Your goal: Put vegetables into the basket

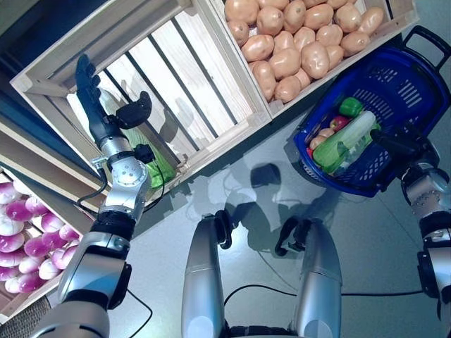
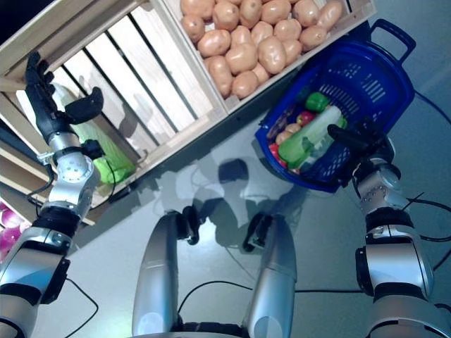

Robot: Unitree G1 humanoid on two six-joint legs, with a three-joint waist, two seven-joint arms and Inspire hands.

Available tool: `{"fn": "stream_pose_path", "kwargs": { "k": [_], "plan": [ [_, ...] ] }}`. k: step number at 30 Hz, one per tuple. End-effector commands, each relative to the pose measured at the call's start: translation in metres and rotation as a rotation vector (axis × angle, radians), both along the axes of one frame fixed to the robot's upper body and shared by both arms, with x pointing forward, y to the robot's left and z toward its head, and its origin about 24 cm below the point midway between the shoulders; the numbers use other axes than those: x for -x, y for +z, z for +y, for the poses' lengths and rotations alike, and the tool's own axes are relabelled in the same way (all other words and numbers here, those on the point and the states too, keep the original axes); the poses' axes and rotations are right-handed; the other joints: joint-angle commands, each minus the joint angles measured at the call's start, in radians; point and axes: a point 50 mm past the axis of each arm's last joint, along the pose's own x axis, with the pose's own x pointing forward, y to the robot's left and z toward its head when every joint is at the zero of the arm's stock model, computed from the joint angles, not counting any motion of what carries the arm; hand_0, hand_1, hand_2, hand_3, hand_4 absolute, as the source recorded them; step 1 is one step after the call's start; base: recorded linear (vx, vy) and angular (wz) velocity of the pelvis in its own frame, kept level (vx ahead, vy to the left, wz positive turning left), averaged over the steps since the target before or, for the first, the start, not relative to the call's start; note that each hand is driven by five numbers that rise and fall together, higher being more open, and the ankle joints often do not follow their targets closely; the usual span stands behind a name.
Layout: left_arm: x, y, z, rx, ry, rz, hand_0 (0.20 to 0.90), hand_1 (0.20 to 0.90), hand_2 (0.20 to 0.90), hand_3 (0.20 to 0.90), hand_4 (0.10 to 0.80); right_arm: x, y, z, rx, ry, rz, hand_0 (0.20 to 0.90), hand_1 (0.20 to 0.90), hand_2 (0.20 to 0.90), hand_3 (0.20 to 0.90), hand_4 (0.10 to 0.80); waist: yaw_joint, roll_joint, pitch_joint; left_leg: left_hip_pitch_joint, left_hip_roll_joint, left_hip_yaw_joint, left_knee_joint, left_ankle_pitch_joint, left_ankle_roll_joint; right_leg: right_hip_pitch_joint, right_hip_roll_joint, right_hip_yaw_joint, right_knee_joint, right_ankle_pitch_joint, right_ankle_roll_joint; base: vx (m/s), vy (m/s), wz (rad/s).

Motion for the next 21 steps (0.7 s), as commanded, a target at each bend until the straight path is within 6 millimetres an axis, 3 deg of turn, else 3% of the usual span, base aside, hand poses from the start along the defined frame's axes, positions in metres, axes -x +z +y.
{"fn": "stream_pose_path", "kwargs": {
  "k": [1,7,21],
  "plan": [
    [0.014,0.066,0.015,-0.126,0.137,-0.304,0.9,0.9,0.9,0.9,0.8,-0.005,0.031,0.0,0.034,-0.002,-0.129,0.9,0.9,0.9,0.9,0.8,-0.014,-0.041,-0.007,0.105,-0.002,0.061,-0.061,-0.108,0.007,0.051,0.024,0.035,-0.101,0.054,0.015,0.01,-0.03,-0.01],
    [0.013,0.058,0.019,-0.1,0.163,-0.258,0.9,0.9,0.9,0.9,0.8,-0.004,0.027,-0.001,0.02,-0.002,-0.13,0.9,0.9,0.9,0.9,0.8,-0.012,-0.043,-0.007,0.098,0.0,0.06,-0.058,-0.108,0.006,0.046,0.025,0.032,-0.101,0.053,0.012,0.0,0.0,0.0],
    [0.005,0.033,0.047,0.21,0.144,-0.096,0.9,0.9,0.9,0.9,0.8,-0.005,0.025,0.0,0.018,0.005,-0.102,0.9,0.9,0.9,0.9,0.8,-0.021,-0.045,-0.007,0.083,-0.001,0.058,-0.054,-0.104,0.011,0.028,0.031,0.041,-0.093,0.051,0.008,0.016,0.004,0.0]
  ]
}}
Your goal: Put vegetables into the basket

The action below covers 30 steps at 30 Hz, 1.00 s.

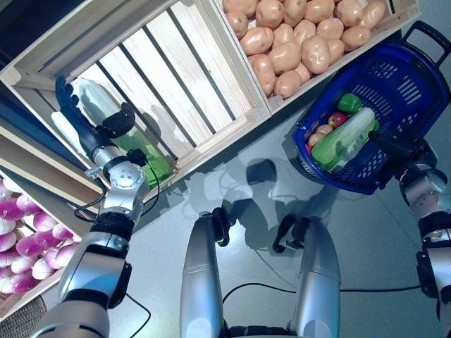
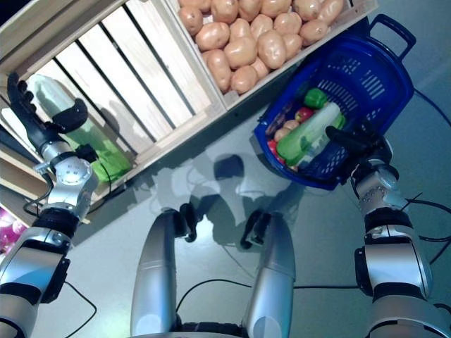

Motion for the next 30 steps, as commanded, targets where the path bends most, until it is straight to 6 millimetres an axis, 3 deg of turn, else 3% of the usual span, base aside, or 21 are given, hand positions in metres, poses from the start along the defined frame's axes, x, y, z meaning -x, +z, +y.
{"fn": "stream_pose_path", "kwargs": {
  "k": [1,6,17,24,25,30],
  "plan": [
    [0.002,0.052,0.028,0.041,0.034,-0.164,0.9,0.9,0.9,0.9,0.8,-0.005,0.027,-0.002,0.025,-0.001,-0.11,0.9,0.9,0.9,0.9,0.8,-0.014,-0.027,-0.011,0.114,-0.005,0.061,-0.064,-0.101,0.008,0.054,0.031,0.042,-0.1,0.052,0.008,0.035,0.015,0.0],
    [0.0,0.04,0.039,0.195,0.03,-0.124,0.9,0.9,0.9,0.9,0.8,-0.005,0.03,-0.003,0.034,0.007,-0.104,0.9,0.9,0.9,0.9,0.8,-0.02,-0.027,-0.011,0.124,-0.005,0.065,-0.073,-0.096,0.01,0.063,0.034,0.044,-0.108,0.054,0.006,0.013,0.009,0.0],
    [-0.008,0.029,0.054,0.223,-0.011,0.136,0.9,0.9,0.9,0.9,0.8,-0.008,0.039,-0.003,0.051,0.012,-0.087,0.9,0.9,0.9,0.9,0.8,-0.035,-0.027,-0.011,0.113,-0.001,0.07,-0.064,-0.092,0.014,0.05,0.038,0.054,-0.099,0.056,0.003,0.003,0.003,0.0],
    [-0.013,0.025,0.056,0.151,-0.097,0.326,0.9,0.9,0.9,0.9,0.8,-0.01,0.044,-0.003,0.062,0.015,-0.083,0.9,0.9,0.9,0.9,0.8,-0.043,-0.025,-0.011,0.102,0.003,0.075,-0.06,-0.09,0.017,0.039,0.041,0.059,-0.096,0.06,0.003,0.0,0.0,0.0],
    [-0.013,0.028,0.06,0.074,-0.115,0.43,0.9,0.9,0.9,0.9,0.8,-0.009,0.048,-0.005,0.068,0.018,-0.088,0.9,0.9,0.9,0.9,0.8,-0.049,-0.024,-0.011,0.094,0.007,0.077,-0.055,-0.089,0.018,0.03,0.044,0.063,-0.092,0.061,0.002,0.0,0.0,0.0],
    [-0.012,0.043,0.069,-0.016,-0.092,0.535,0.9,0.9,0.9,0.9,0.8,-0.008,0.057,-0.009,0.089,0.019,-0.09,0.9,0.9,0.9,0.9,0.8,-0.059,-0.021,-0.011,0.086,0.01,0.082,-0.065,-0.081,0.02,0.02,0.054,0.071,-0.101,0.07,0.003,0.011,0.039,-0.08]
  ]
}}
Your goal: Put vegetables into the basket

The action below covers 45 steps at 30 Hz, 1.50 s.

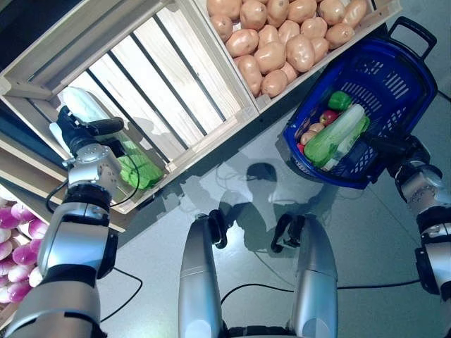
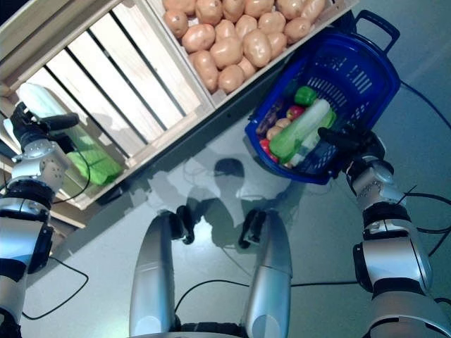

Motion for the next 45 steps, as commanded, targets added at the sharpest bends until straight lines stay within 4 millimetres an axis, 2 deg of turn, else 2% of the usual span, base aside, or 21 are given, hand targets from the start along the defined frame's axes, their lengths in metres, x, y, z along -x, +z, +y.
{"fn": "stream_pose_path", "kwargs": {
  "k": [1,8,9,10,14,21,32,38,41,45],
  "plan": [
    [0.005,0.029,0.022,-0.201,-0.097,0.147,0.9,0.9,0.9,0.9,0.8,0.003,0.051,-0.022,0.052,-0.037,-0.139,0.9,0.9,0.9,0.9,0.8,-0.027,-0.023,-0.008,0.082,0.003,0.077,-0.07,-0.082,0.025,0.042,0.031,0.045,-0.117,0.069,0.014,0.01,0.041,-0.13],
    [0.01,0.052,0.033,-0.117,-0.044,0.078,0.9,0.9,0.9,0.9,0.8,0.005,0.059,-0.028,0.066,-0.06,-0.153,0.9,0.9,0.9,0.9,0.8,-0.035,-0.018,-0.008,0.062,0.006,0.082,-0.083,-0.07,0.026,0.025,0.037,0.048,-0.135,0.082,0.012,0.0,0.038,-0.08],
    [0.01,0.056,0.033,-0.116,-0.042,0.064,0.509,0.509,0.509,0.509,0.54,0.005,0.061,-0.029,0.064,-0.065,-0.157,0.9,0.9,0.9,0.9,0.8,-0.035,-0.018,-0.008,0.057,0.007,0.084,-0.083,-0.068,0.027,0.02,0.037,0.047,-0.136,0.084,0.012,-0.022,0.043,-0.07],
    [0.01,0.064,0.034,-0.118,-0.032,0.032,0.3,0.3,0.3,0.3,0.4,0.006,0.063,-0.032,0.052,-0.074,-0.161,0.9,0.9,0.9,0.9,0.8,-0.038,-0.018,-0.008,0.046,0.009,0.085,-0.079,-0.068,0.027,0.009,0.036,0.048,-0.132,0.085,0.011,-0.019,0.037,-0.07],
    [0.011,0.074,0.035,-0.12,-0.011,-0.009,0.3,0.3,0.3,0.3,0.4,0.011,0.062,-0.04,0.031,-0.101,-0.162,0.9,0.9,0.9,0.9,0.8,-0.041,-0.019,-0.008,0.041,0.011,0.085,-0.081,-0.066,0.028,0.005,0.036,0.047,-0.136,0.087,0.009,-0.008,0.015,-0.02],
    [0.011,0.076,0.035,-0.09,-0.038,-0.061,0.3,0.3,0.3,0.3,0.4,0.015,0.062,-0.045,0.015,-0.108,-0.17,0.9,0.9,0.9,0.9,0.8,-0.043,-0.023,-0.008,0.07,0.011,0.088,-0.101,-0.061,0.026,0.035,0.038,0.045,-0.156,0.09,0.007,-0.004,0.001,0.0],
    [0.007,0.071,0.029,0.025,-0.085,-0.241,0.3,0.3,0.3,0.3,0.4,0.011,0.045,-0.035,-0.015,-0.037,-0.161,0.9,0.9,0.9,0.9,0.8,-0.037,-0.028,-0.008,0.239,0.005,0.101,-0.165,-0.066,0.025,0.198,0.037,0.031,-0.208,0.074,0.006,-0.01,0.002,-0.01],
    [0.009,0.064,0.029,0.004,-0.103,-0.3,0.3,0.3,0.3,0.3,0.4,0.008,0.032,-0.026,-0.027,-0.008,-0.127,0.9,0.9,0.9,0.9,0.8,-0.031,-0.035,-0.058,0.35,-0.006,0.101,-0.231,-0.061,0.02,0.308,0.042,0.023,-0.264,0.068,0.007,0.002,0.0,-0.01],
    [0.007,0.063,0.023,-0.001,-0.147,-0.355,0.3,0.3,0.3,0.3,0.4,0.008,0.024,-0.023,-0.01,0.018,-0.108,0.9,0.9,0.9,0.9,0.8,-0.028,-0.035,-0.079,0.397,-0.012,0.102,-0.27,-0.051,0.02,0.354,0.046,0.02,-0.3,0.073,0.007,0.014,0.001,-0.03],
    [0.004,0.073,0.001,-0.056,-0.28,-0.469,0.3,0.3,0.3,0.3,0.4,0.005,0.019,-0.007,0.057,0.111,-0.14,0.9,0.9,0.9,0.9,0.8,-0.017,-0.036,-0.11,0.472,-0.029,0.104,-0.341,-0.033,0.022,0.429,0.043,0.004,-0.368,0.087,0.01,0.0,0.0,0.0]
  ]
}}
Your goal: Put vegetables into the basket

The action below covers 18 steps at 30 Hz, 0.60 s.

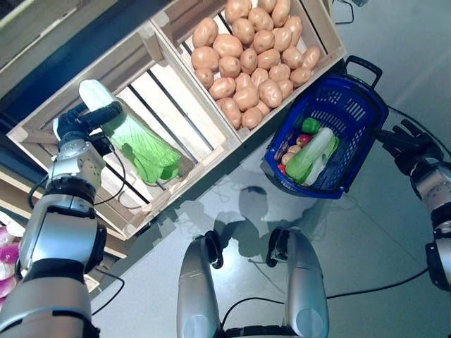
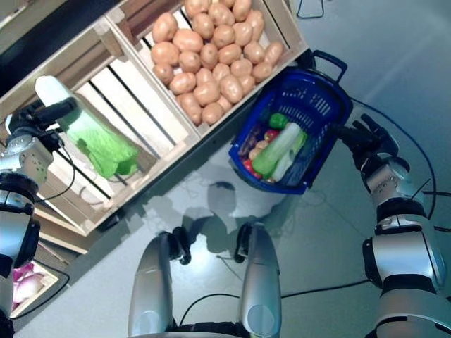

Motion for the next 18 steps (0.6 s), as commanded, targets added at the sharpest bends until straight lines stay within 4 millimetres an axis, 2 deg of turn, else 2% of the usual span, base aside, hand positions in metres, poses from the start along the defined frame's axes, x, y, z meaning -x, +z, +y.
{"fn": "stream_pose_path", "kwargs": {
  "k": [1,2,3,5,7,11,12,15,18],
  "plan": [
    [0.005,0.073,-0.011,-0.132,-0.104,-0.44,0.3,0.3,0.3,0.3,0.4,-0.004,0.009,0.017,0.095,0.128,-0.145,0.9,0.9,0.9,0.9,0.8,0.02,-0.001,-0.116,0.162,-0.042,0.041,-0.144,-0.054,0.047,0.157,0.003,-0.005,-0.172,0.034,-0.014,0.015,-0.016,0.03],
    [0.006,0.072,-0.016,-0.143,-0.138,-0.462,0.3,0.3,0.3,0.3,0.4,-0.004,0.006,0.024,0.106,0.171,-0.157,0.9,0.9,0.9,0.9,0.8,0.022,-0.001,-0.122,0.182,-0.048,0.04,-0.164,-0.048,0.048,0.18,0.002,-0.012,-0.192,0.04,-0.013,0.028,-0.018,0.05],
    [0.008,0.069,-0.026,-0.167,-0.214,-0.492,0.3,0.3,0.3,0.3,0.4,-0.004,0.0,0.04,0.112,0.277,-0.184,0.9,0.9,0.9,0.9,0.8,0.03,-0.003,-0.137,0.22,-0.06,0.038,-0.205,-0.036,0.048,0.221,0.003,-0.022,-0.234,0.05,-0.009,0.03,-0.019,0.05],
    [0.012,0.06,-0.032,-0.209,-0.268,-0.488,0.3,0.3,0.3,0.3,0.4,-0.001,-0.009,0.055,0.126,0.357,-0.199,0.9,0.9,0.9,0.9,0.8,0.036,-0.005,-0.149,0.254,-0.069,0.038,-0.242,-0.025,0.048,0.259,0.004,-0.033,-0.274,0.061,-0.004,0.046,-0.029,0.06],
    [0.02,0.054,-0.043,-0.268,-0.328,-0.513,0.3,0.3,0.3,0.3,0.4,0.003,-0.015,0.081,0.145,0.467,-0.217,0.9,0.9,0.9,0.9,0.8,0.046,-0.009,-0.176,0.32,-0.086,0.041,-0.317,-0.001,0.045,0.332,0.01,-0.057,-0.355,0.081,0.005,0.082,-0.043,0.07],
    [0.034,0.046,-0.054,-0.306,-0.418,-0.548,0.3,0.3,0.3,0.3,0.4,0.012,-0.023,0.114,0.097,0.651,-0.245,0.9,0.9,0.9,0.9,0.8,0.055,-0.013,-0.228,0.436,-0.108,0.046,-0.454,0.045,0.04,0.468,0.043,-0.085,-0.525,0.127,0.015,0.116,-0.037,0.07],
    [0.037,0.043,-0.061,-0.316,-0.457,-0.549,0.3,0.3,0.3,0.3,0.4,0.015,-0.025,0.129,0.087,0.72,-0.241,0.9,0.9,0.9,0.9,0.8,0.057,-0.014,-0.255,0.475,-0.116,0.049,-0.504,0.06,0.038,0.517,0.055,-0.093,-0.588,0.14,0.019,0.138,-0.002,-0.01],
    [0.042,0.038,-0.076,-0.339,-0.53,-0.549,0.3,0.3,0.3,0.3,0.4,0.023,-0.028,0.156,0.077,0.842,-0.227,0.9,0.9,0.9,0.9,0.8,0.053,-0.014,-0.306,0.565,-0.134,0.053,-0.629,0.103,0.036,0.619,0.081,-0.106,-0.726,0.184,0.03,0.148,0.001,-0.02],
    [0.047,0.033,-0.085,-0.36,-0.587,-0.553,0.3,0.3,0.3,0.3,0.4,0.031,-0.029,0.169,0.05,0.916,-0.235,0.9,0.9,0.9,0.9,0.8,0.049,-0.016,-0.345,0.619,-0.144,0.057,-0.71,0.139,0.035,0.676,0.095,-0.115,-0.809,0.222,0.04,0.119,0.002,0.06]
  ]
}}
